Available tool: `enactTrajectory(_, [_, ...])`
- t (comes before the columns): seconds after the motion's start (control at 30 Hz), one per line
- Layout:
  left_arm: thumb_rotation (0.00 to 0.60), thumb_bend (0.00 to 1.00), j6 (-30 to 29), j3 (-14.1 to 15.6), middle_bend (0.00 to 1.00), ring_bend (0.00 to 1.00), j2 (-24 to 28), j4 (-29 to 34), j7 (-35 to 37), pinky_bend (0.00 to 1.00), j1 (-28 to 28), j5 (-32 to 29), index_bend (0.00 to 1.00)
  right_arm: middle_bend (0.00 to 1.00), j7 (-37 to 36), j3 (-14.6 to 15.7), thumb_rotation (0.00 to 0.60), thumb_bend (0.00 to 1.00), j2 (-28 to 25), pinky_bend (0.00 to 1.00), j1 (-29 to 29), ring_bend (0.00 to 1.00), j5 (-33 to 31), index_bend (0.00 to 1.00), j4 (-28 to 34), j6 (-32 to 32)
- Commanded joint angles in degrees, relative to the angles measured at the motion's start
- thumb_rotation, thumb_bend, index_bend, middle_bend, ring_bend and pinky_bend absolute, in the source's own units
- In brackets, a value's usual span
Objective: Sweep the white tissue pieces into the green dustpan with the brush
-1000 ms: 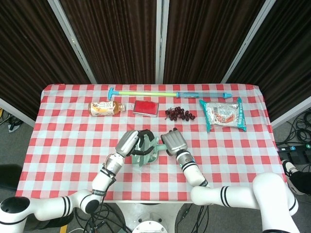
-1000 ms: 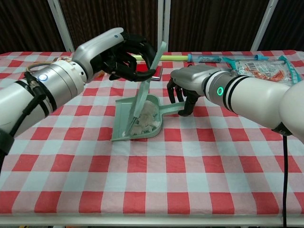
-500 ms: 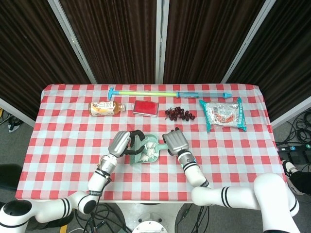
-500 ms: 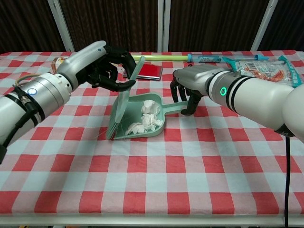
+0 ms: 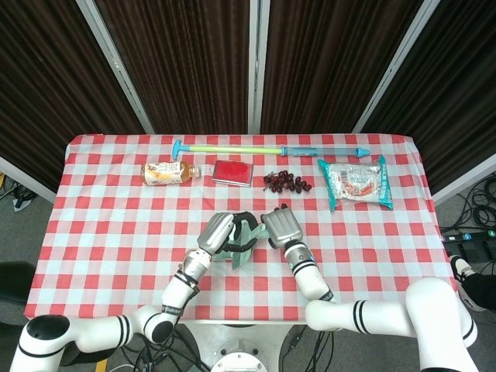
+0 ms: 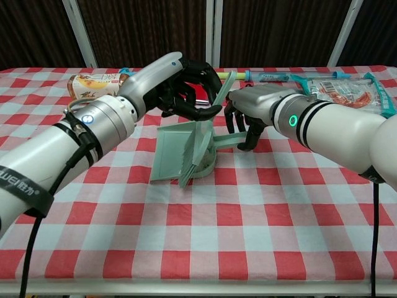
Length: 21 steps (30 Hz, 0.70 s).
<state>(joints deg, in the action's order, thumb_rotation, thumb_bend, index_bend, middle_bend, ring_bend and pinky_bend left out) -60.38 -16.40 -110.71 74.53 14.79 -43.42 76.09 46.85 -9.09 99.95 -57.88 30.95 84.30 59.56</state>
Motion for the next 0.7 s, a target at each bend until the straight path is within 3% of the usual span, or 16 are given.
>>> enactTrajectory(0.03, [0.600, 0.48, -0.79, -0.09, 0.55, 0.73, 1.38, 0.25, 0.21, 0.89, 0.07, 1.04, 0.51, 0.57, -0.26, -0.02, 0.600, 0.36, -0.31, 0.20, 0.27, 0.33, 0.21, 0.66, -0.05, -0.08])
enactTrajectory(0.27, [0.600, 0.48, -4.06, 0.45, 0.55, 0.72, 5.91, 1.84, 4.29, 0.89, 2.86, 2.50, 0.51, 0.57, -2.41, 0.51, 0.600, 0.36, -2.50, 0.18, 2.20, 0.32, 2.53, 0.66, 0.87, 0.37])
enactTrajectory(0.5, [0.600, 0.48, -7.12, 1.04, 0.55, 0.72, 10.46, -1.37, 5.52, 0.89, 5.16, 3.87, 0.51, 0.56, -5.68, 2.35, 0.600, 0.36, -5.47, 0.18, 5.29, 0.31, 5.71, 0.66, 1.46, 0.06])
enactTrajectory(0.6, [0.600, 0.48, -6.63, 2.01, 0.55, 0.72, 11.63, -4.20, 3.21, 0.89, 5.33, 4.04, 0.51, 0.52, -6.34, 2.73, 0.600, 0.32, -5.84, 0.16, 5.91, 0.27, 5.78, 0.54, 1.16, -0.91])
enactTrajectory(0.7, [0.600, 0.48, -4.62, 3.87, 0.55, 0.72, 12.34, -7.82, -1.99, 0.88, 4.70, 4.50, 0.51, 0.38, -6.53, 2.73, 0.600, 0.22, -6.18, 0.13, 6.17, 0.16, 5.69, 0.29, 1.38, -1.48])
